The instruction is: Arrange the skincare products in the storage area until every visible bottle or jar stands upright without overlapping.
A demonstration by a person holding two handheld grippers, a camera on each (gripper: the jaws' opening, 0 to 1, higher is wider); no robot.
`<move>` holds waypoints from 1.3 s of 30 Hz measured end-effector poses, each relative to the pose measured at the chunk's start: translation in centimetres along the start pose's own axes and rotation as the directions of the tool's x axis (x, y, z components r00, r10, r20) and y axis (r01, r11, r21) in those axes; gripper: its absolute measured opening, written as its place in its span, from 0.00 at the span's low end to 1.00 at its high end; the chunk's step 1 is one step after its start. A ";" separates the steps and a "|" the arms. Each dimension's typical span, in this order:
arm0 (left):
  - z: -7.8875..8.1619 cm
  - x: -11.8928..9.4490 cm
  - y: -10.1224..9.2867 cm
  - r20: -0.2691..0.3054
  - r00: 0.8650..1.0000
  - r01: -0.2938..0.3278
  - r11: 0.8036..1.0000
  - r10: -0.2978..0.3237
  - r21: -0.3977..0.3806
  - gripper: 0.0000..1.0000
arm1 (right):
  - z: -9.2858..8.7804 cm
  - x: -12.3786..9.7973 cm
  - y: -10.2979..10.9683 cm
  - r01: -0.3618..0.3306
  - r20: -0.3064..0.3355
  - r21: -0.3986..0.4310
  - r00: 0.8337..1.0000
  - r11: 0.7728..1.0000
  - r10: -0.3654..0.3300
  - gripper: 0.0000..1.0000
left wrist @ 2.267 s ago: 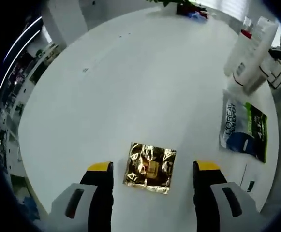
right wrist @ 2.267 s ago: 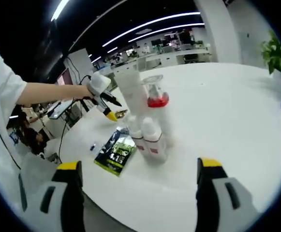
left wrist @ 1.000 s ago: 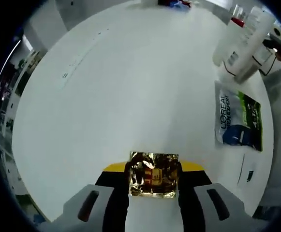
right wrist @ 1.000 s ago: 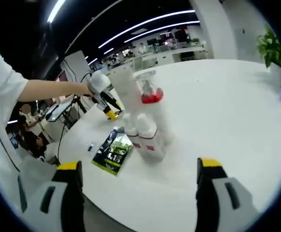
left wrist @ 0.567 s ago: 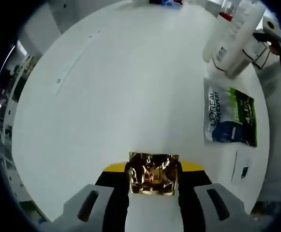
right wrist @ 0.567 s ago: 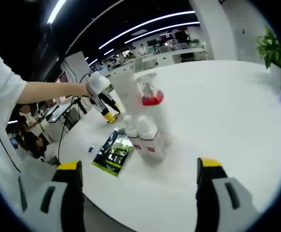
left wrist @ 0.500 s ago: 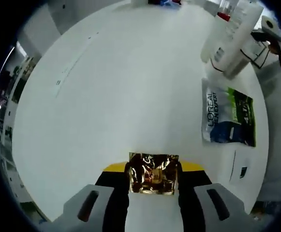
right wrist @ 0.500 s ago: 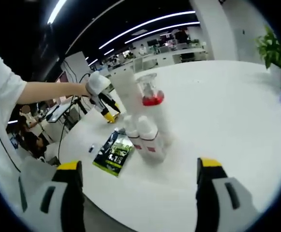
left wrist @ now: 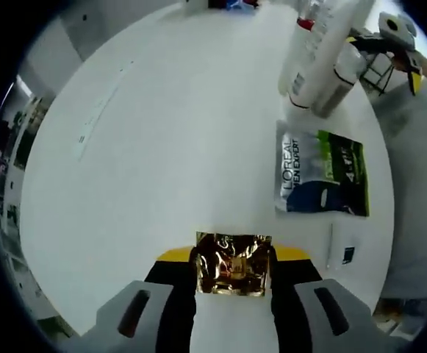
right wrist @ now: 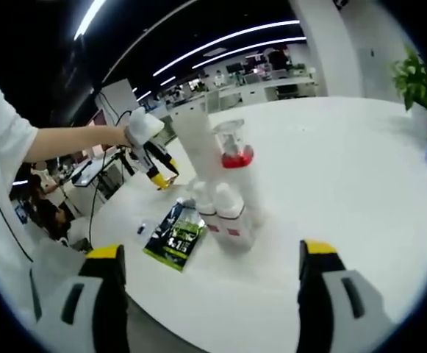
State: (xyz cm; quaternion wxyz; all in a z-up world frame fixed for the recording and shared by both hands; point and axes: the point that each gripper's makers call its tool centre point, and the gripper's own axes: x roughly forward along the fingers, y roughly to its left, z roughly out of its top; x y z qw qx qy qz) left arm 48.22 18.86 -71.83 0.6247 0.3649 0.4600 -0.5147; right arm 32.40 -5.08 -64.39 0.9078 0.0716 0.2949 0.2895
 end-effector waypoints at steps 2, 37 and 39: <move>0.1 -0.2 -0.4 0.001 1.000 0.004 1.000 -0.004 0.002 0.36 | 0.1 -0.1 0.1 -0.001 0.002 -0.002 1.000 1.000 0.001 0.98; -0.2 1.5 -6.4 -0.029 0.998 0.054 0.997 -0.053 0.047 0.36 | 0.6 -0.6 0.3 0.002 0.009 -0.025 1.000 1.000 -0.002 0.99; -0.3 1.7 -6.6 -0.027 0.998 0.060 0.997 -0.059 0.041 0.36 | 0.4 -0.6 0.2 0.003 0.005 -0.024 1.000 1.000 -0.002 0.99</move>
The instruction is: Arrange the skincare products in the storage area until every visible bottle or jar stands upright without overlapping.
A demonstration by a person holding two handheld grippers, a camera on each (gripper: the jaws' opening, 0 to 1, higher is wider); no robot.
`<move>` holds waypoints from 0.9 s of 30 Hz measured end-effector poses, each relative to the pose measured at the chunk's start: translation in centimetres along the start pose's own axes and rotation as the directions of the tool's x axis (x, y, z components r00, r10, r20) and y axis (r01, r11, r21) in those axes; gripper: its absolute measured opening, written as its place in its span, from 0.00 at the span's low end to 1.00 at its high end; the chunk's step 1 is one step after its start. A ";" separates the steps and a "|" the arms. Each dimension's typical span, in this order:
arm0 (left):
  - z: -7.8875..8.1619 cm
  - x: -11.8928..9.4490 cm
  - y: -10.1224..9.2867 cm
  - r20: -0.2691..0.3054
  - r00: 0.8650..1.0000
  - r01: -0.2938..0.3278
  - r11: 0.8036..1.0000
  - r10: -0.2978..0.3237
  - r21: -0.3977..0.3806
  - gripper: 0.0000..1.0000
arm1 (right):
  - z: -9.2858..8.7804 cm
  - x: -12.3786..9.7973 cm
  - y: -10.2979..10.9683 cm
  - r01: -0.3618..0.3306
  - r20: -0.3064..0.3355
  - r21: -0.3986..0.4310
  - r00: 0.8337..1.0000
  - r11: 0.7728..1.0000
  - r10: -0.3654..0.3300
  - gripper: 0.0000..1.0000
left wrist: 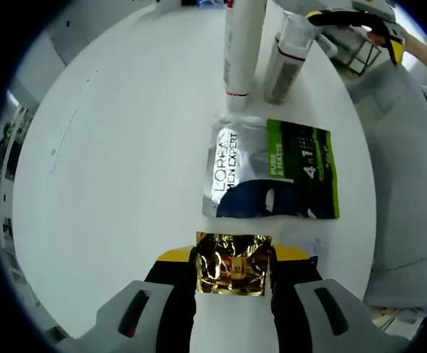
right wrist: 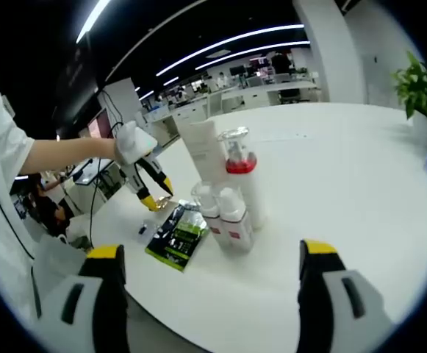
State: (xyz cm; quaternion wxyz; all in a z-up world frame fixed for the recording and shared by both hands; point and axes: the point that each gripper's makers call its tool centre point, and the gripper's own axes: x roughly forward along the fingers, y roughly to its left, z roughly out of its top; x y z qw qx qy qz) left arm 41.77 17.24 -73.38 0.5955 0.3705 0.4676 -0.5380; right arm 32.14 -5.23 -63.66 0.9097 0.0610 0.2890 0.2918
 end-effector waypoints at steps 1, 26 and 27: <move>0.0 0.1 -0.1 0.002 1.000 0.002 1.000 -0.002 -0.002 0.36 | 0.0 0.0 0.0 0.000 0.000 0.000 1.000 1.000 0.000 0.99; -0.2 1.6 -0.4 -0.018 0.999 -0.030 0.999 0.030 0.016 0.36 | -0.1 0.1 0.3 -0.005 -0.002 0.001 1.000 1.000 0.005 0.98; -0.2 1.6 -0.3 -0.017 0.999 -0.033 0.999 0.033 0.007 0.36 | -0.2 0.1 0.3 -0.005 -0.003 0.001 1.000 1.000 0.005 0.98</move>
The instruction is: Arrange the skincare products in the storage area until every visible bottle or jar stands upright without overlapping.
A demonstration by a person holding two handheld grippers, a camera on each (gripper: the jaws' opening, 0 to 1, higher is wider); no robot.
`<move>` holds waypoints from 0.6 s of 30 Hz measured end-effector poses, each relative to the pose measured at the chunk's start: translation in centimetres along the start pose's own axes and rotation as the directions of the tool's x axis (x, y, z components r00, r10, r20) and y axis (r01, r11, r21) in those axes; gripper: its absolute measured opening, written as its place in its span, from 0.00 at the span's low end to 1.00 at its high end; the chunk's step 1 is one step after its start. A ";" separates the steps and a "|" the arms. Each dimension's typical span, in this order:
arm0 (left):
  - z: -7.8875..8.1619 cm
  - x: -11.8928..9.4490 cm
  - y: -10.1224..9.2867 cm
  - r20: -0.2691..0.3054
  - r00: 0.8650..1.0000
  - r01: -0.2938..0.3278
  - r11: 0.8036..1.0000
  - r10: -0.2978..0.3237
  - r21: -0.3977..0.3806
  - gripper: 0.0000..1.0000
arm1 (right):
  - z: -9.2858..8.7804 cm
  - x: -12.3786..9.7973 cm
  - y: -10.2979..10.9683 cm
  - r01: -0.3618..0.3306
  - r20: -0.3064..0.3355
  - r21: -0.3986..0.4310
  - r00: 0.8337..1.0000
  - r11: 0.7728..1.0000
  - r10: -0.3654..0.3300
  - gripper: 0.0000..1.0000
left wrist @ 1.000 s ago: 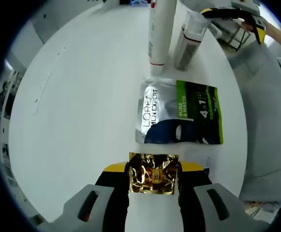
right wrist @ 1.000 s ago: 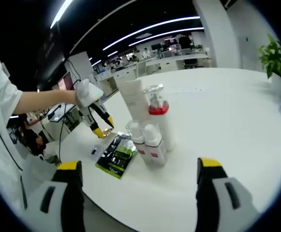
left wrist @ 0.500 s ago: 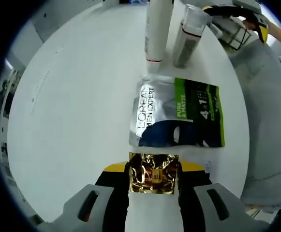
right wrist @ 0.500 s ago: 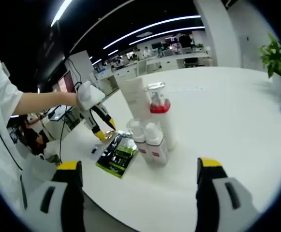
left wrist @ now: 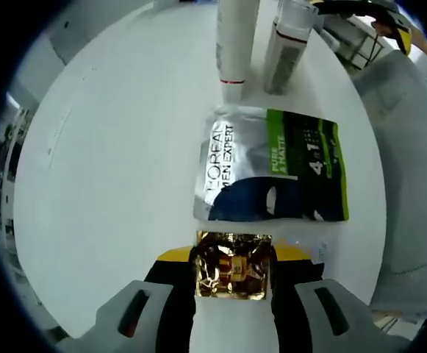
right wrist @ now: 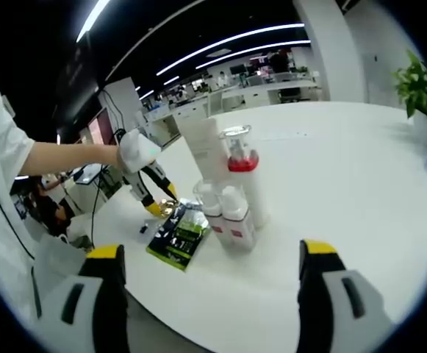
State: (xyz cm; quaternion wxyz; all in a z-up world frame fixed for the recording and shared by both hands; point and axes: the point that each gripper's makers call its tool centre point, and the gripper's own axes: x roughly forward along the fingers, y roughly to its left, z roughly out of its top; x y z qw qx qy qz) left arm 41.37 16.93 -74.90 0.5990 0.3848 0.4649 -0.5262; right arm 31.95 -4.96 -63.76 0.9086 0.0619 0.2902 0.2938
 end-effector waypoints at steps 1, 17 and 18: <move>0.0 0.0 0.0 0.001 1.000 -0.002 1.000 0.002 -0.004 0.36 | 0.0 0.0 0.0 0.000 0.000 0.001 1.000 1.000 0.000 0.98; 0.5 -0.6 0.1 0.032 0.999 -0.020 1.000 0.020 -0.007 0.42 | 0.4 -0.3 0.4 0.000 0.008 -0.008 1.000 1.000 0.000 0.98; 0.5 -0.7 0.0 0.034 0.999 -0.022 1.000 0.022 -0.008 0.43 | 0.4 -0.4 0.4 0.000 0.009 -0.010 1.000 1.000 0.000 0.98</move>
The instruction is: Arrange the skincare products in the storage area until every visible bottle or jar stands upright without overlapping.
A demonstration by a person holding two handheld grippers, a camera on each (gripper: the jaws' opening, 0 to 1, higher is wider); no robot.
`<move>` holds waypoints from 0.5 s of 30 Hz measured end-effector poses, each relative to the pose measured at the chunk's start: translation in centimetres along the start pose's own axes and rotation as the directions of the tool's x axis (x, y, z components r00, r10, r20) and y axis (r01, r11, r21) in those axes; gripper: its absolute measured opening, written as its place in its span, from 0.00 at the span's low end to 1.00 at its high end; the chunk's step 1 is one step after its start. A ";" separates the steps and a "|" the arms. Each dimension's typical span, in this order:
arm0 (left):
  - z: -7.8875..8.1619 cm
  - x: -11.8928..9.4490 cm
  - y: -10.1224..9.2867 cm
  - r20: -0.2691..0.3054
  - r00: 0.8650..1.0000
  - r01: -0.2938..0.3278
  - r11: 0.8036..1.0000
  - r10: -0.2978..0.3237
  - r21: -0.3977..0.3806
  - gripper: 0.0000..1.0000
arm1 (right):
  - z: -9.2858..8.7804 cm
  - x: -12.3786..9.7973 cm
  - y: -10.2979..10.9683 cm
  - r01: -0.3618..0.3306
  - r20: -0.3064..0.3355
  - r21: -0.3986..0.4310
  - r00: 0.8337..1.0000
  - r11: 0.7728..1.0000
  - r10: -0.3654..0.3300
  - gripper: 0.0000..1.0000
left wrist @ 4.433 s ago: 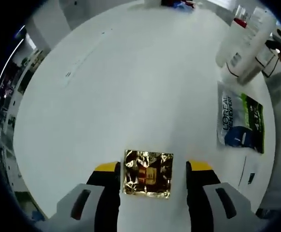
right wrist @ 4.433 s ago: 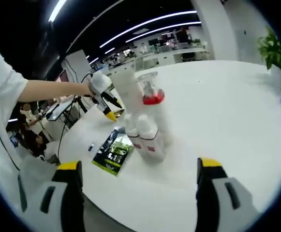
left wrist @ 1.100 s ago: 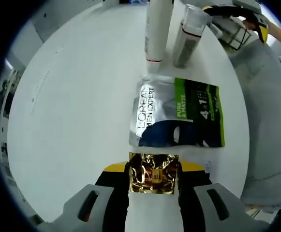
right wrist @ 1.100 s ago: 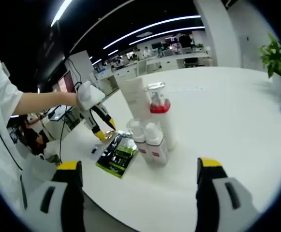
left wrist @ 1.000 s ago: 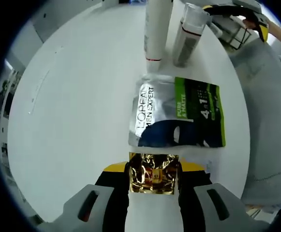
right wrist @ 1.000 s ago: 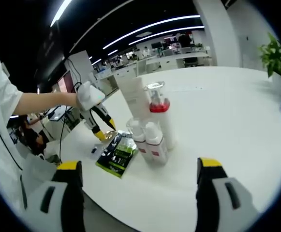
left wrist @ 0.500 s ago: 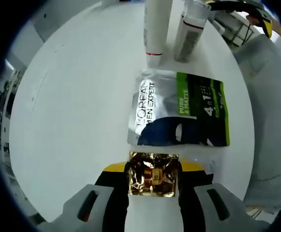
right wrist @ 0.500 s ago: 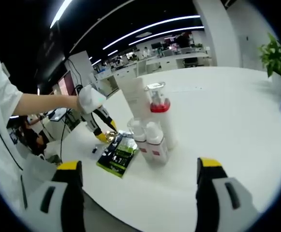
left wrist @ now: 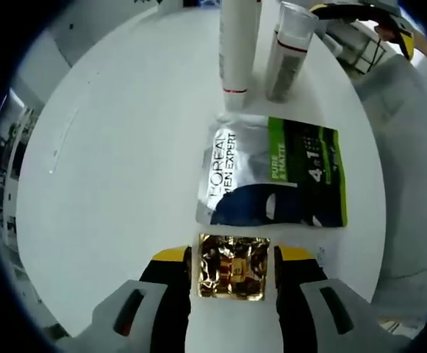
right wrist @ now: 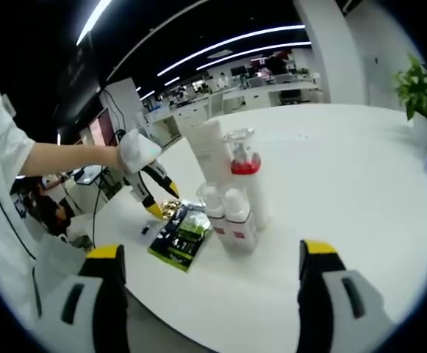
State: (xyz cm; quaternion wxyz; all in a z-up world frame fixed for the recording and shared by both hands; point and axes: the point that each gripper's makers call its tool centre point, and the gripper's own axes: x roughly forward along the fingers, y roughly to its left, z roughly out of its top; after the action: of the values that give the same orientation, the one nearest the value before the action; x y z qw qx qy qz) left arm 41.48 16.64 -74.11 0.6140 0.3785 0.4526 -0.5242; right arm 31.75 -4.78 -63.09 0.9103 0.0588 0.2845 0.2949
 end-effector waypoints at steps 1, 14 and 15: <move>0.0 -0.2 0.0 0.003 1.000 -0.003 1.000 0.003 -0.002 0.43 | 0.0 0.0 0.0 0.000 0.001 -0.002 1.000 1.000 0.000 0.98; 0.3 -3.3 -0.5 0.088 0.994 -0.050 0.995 0.058 -0.091 0.55 | 0.7 -0.9 0.6 -0.003 0.017 -0.028 1.000 1.000 0.003 0.98; 0.3 -3.5 -0.6 0.096 0.993 -0.052 0.994 0.062 -0.099 0.56 | 0.7 -1.0 0.6 -0.004 0.019 -0.031 1.000 1.000 0.005 0.98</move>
State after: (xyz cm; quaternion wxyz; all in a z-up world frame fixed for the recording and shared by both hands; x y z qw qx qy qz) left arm 40.84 17.31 -70.68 0.6680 0.3348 0.4353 -0.5021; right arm 31.21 -4.77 -61.84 0.9130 0.0481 0.2713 0.3008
